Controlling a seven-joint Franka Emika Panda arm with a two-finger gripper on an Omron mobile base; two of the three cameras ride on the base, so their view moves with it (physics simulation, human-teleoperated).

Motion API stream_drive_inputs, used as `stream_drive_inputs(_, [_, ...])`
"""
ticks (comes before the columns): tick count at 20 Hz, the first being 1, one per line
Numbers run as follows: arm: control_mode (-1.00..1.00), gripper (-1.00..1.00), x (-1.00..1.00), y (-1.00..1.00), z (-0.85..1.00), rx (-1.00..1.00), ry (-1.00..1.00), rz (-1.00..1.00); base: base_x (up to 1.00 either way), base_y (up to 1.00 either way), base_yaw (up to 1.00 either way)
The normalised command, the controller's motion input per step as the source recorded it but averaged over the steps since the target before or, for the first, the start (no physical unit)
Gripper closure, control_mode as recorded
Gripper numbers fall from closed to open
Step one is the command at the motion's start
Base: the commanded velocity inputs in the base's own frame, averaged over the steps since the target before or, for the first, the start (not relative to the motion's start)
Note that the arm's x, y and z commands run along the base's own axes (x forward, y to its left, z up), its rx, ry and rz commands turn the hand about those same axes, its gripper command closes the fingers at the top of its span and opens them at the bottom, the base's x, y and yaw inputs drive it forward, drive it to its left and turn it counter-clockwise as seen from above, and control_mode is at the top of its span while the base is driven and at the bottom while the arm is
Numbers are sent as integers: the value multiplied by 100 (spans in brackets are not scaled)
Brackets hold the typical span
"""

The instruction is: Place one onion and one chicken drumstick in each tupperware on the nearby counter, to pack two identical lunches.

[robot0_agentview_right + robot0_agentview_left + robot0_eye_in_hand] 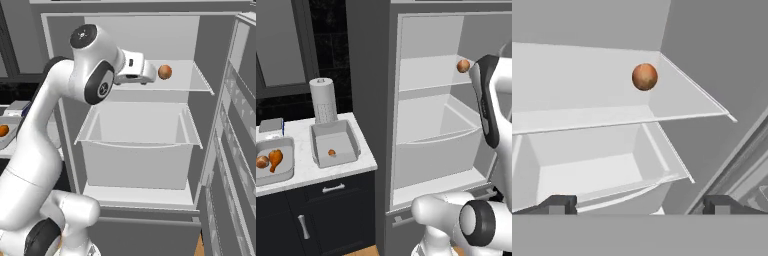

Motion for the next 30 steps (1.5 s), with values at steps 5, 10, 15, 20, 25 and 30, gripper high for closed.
stream_drive_inputs(5, [-100,-100,62,0,-35,5,0,0,0,0,0])
stream_drive_inputs(10, [-100,-100,60,-12,-11,7,0,0,0,0,0])
stream_drive_inputs(15, [-100,-100,63,-20,-6,9,0,0,0,0,0])
stream_drive_inputs(20, [-100,-100,51,-31,-7,8,-3,-1,0,0,0])
stream_drive_inputs(25, [-100,-100,38,-30,-2,6,-10,-2,0,0,0])
stream_drive_inputs(30, [-100,-100,34,-20,-9,3,-9,-2,0,0,0])
